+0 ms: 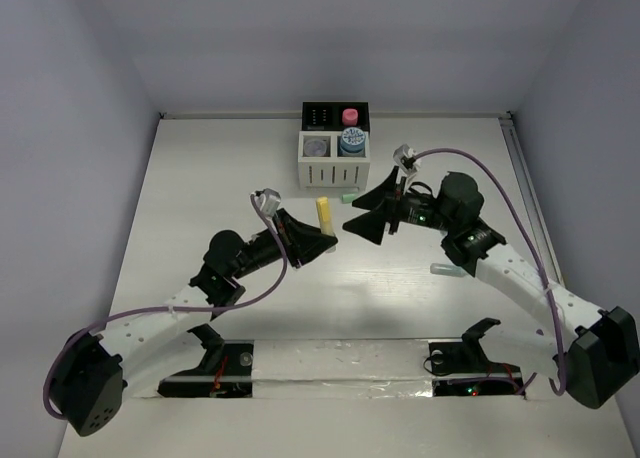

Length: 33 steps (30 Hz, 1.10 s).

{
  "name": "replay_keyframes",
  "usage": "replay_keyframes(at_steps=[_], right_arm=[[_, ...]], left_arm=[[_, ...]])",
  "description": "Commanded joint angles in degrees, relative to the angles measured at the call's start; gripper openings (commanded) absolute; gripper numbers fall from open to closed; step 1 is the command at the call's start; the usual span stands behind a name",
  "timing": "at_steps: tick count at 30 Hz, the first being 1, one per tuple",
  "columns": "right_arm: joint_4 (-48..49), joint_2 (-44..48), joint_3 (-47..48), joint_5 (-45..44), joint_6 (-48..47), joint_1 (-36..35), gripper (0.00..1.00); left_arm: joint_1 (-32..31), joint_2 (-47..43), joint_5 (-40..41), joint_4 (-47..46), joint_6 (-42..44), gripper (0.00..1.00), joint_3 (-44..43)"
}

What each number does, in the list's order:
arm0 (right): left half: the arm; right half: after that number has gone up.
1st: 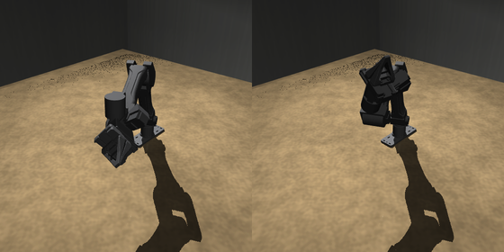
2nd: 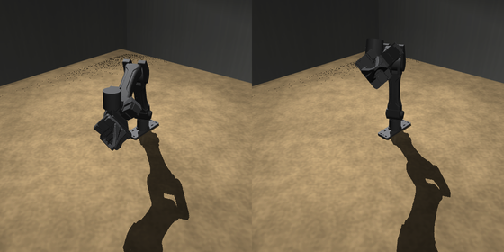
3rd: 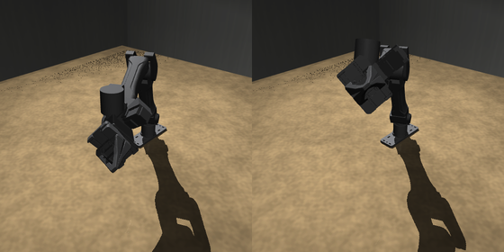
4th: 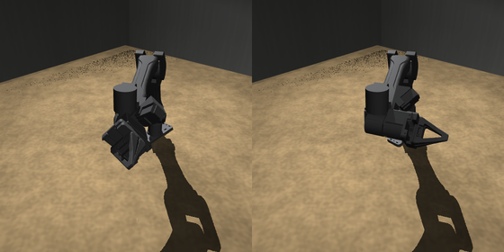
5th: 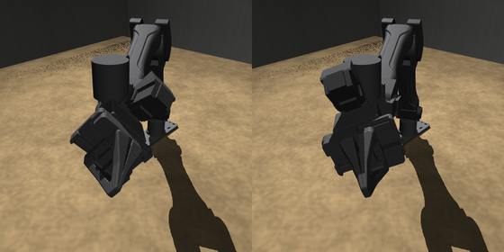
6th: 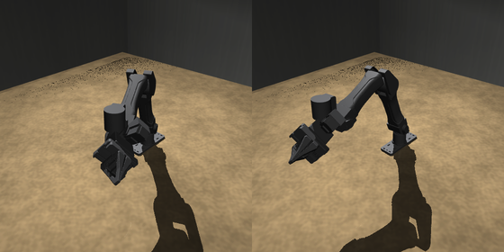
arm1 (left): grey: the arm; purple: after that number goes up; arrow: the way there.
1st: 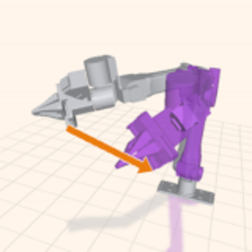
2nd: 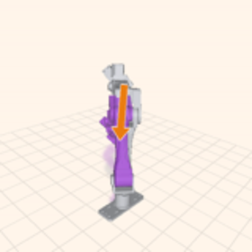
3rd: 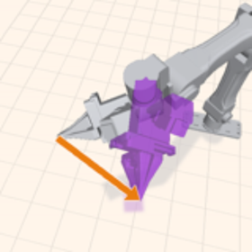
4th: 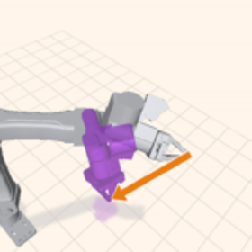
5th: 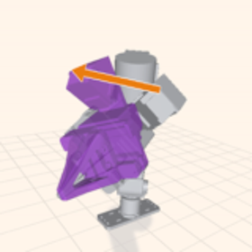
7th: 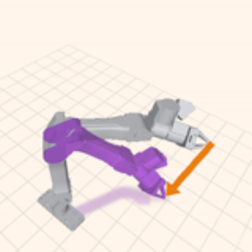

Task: Sort the stationery into containers
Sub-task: Place the pen in the storage box.

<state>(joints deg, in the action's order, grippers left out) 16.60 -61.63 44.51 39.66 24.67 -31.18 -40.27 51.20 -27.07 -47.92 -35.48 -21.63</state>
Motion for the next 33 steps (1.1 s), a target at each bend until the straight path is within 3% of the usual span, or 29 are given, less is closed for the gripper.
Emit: replay_keyframes(at_steps=[1,11,23,29,33], right_arm=[[10.20,0.10,4.09,12.89,0.38,-0.02,0.96],[17.32,-5.43,5.85,15.80,6.71,-0.02,0.97],[22.77,-11.23,7.35,14.92,10.40,-0.02,0.89],[23.56,-12.82,8.05,14.31,11.72,-0.02,0.82],[22.95,-13.34,8.22,14.13,11.72,-0.55,0.70]], left_arm=[[0.37,-0.66,-4.49,-6.14,-2.04,0.00,0.10],[0.37,3.46,-4.83,-6.91,-4.06,0.00,-1.23],[-0.16,6.28,-7.64,-11.75,-5.47,0.00,-1.14],[-0.68,9.18,-9.32,-14.83,-7.32,0.00,-1.40],[-0.69,9.71,-8.97,-15.36,-7.49,0.00,-1.66]])
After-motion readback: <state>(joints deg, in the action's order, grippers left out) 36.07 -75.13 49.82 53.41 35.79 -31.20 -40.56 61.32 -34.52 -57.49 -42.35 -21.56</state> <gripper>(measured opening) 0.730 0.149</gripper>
